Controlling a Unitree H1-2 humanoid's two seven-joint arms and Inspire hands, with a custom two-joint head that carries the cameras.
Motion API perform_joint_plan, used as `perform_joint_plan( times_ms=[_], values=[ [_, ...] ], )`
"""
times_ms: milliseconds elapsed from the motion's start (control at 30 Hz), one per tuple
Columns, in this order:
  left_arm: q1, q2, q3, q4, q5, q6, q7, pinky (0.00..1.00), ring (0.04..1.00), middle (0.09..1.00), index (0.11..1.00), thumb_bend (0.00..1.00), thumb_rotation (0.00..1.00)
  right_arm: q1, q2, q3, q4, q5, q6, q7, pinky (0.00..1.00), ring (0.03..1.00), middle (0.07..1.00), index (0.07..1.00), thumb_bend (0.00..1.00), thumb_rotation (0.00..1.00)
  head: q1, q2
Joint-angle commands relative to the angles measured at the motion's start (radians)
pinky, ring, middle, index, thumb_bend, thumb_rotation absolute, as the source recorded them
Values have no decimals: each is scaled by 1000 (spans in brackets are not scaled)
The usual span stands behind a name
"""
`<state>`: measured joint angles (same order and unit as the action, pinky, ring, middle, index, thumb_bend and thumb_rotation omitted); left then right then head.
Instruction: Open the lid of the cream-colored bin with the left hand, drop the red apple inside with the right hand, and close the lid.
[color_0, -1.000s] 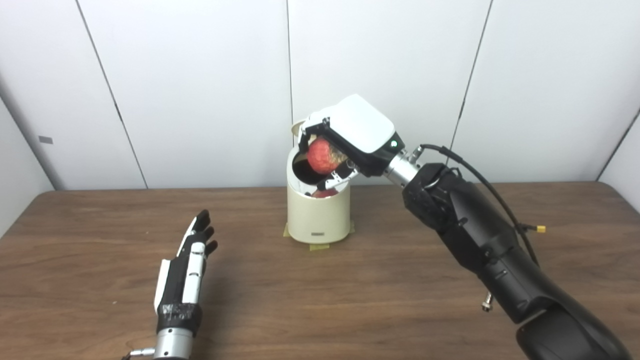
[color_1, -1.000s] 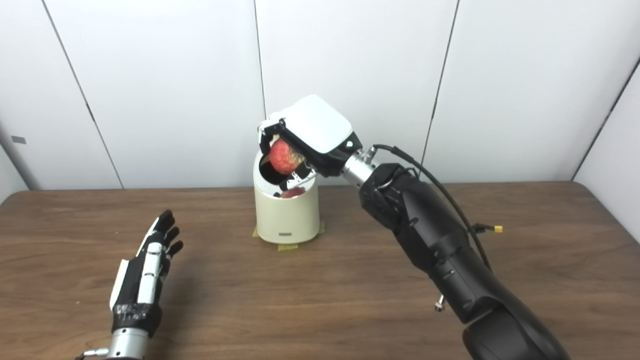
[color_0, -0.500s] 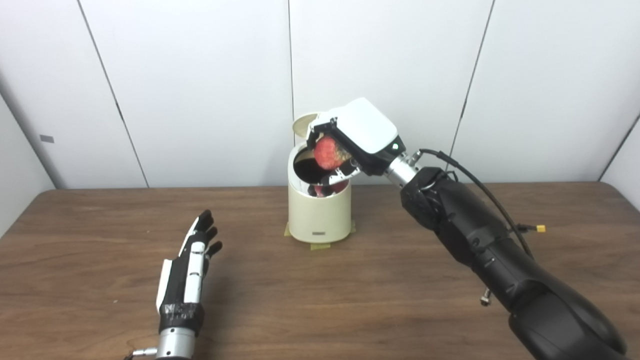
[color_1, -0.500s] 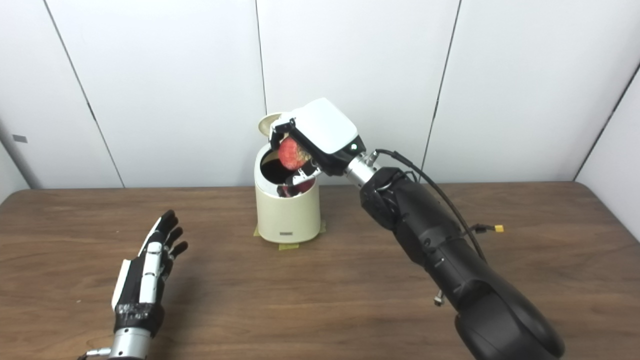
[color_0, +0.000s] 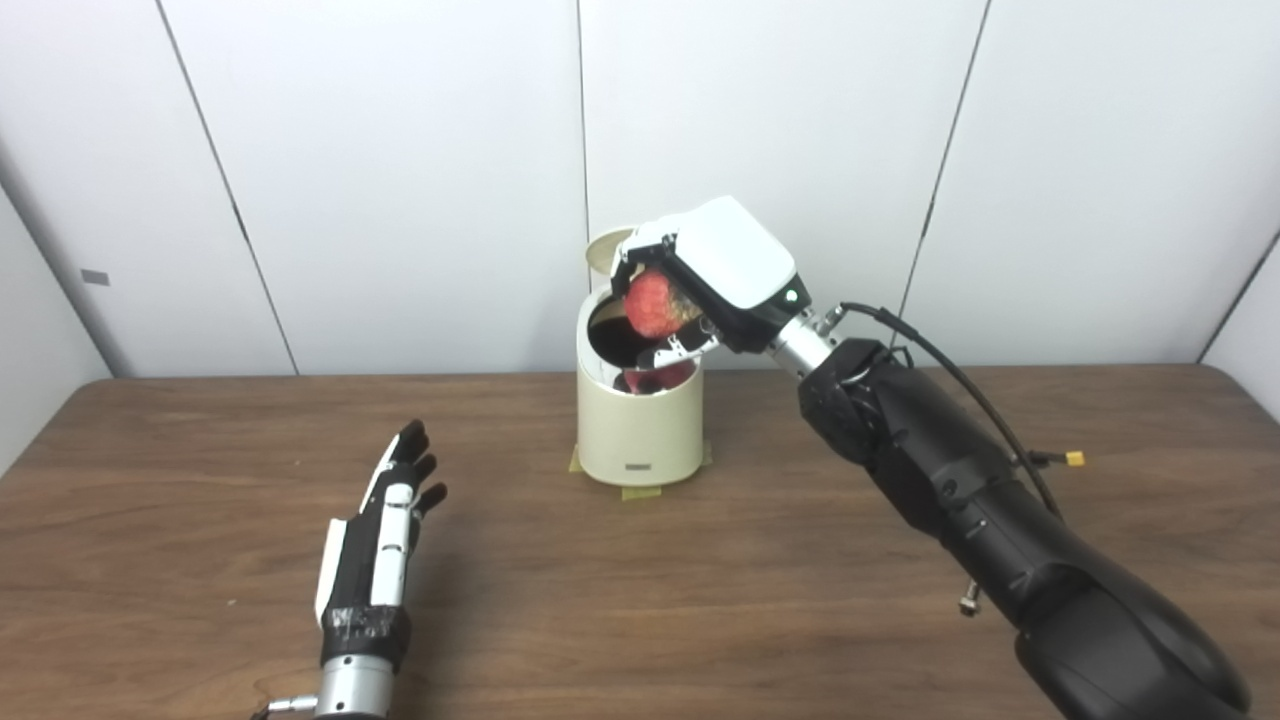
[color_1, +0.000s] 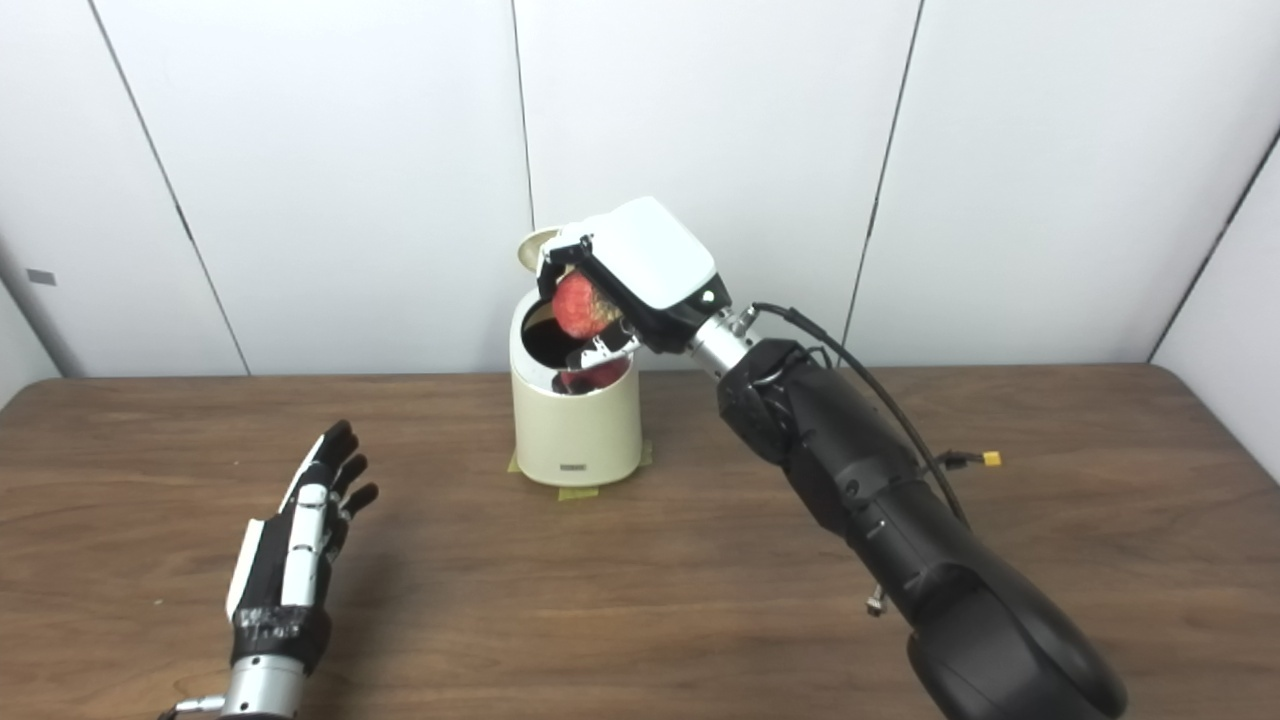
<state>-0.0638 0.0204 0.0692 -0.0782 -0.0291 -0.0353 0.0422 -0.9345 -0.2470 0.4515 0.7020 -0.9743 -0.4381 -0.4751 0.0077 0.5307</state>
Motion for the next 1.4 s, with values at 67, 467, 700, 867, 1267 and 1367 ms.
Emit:
perform_joint_plan(
  times_ms=[67, 467, 700, 867, 1267, 1367],
  values=[
    [-28, -7, -5, -35, 14, -13, 7, 898, 947, 960, 945, 372, 947, -43, -11, -11, -49, 23, 0, -17, 341, 469, 574, 467, 494, 0, 3, 1],
    [-29, -6, -9, -29, 25, -23, 2, 889, 944, 961, 946, 363, 948, -35, -18, -3, -62, 10, 3, -32, 407, 464, 568, 458, 512, 0, 10, -1],
    [-28, -8, -13, -32, 34, -19, 4, 891, 946, 961, 948, 371, 940, -34, -19, -2, -62, 7, -1, -46, 429, 518, 564, 453, 517, 0, 16, -3],
    [-29, -10, -15, -30, 37, -22, 5, 887, 946, 962, 950, 367, 941, -40, -18, 6, -44, -2, -15, -80, 437, 531, 564, 455, 518, 0, 20, -5],
    [-29, -17, -14, -31, 35, -22, 3, 859, 939, 960, 949, 384, 930, -54, -12, 27, -19, 3, -25, -109, 438, 543, 563, 456, 518, 0, 21, -4],
    [-30, -15, -13, -30, 32, -23, 2, 865, 938, 961, 951, 383, 932, -56, -12, 29, -14, -2, -22, -113, 438, 545, 574, 471, 520, 65, 19, -4]
  ],
)
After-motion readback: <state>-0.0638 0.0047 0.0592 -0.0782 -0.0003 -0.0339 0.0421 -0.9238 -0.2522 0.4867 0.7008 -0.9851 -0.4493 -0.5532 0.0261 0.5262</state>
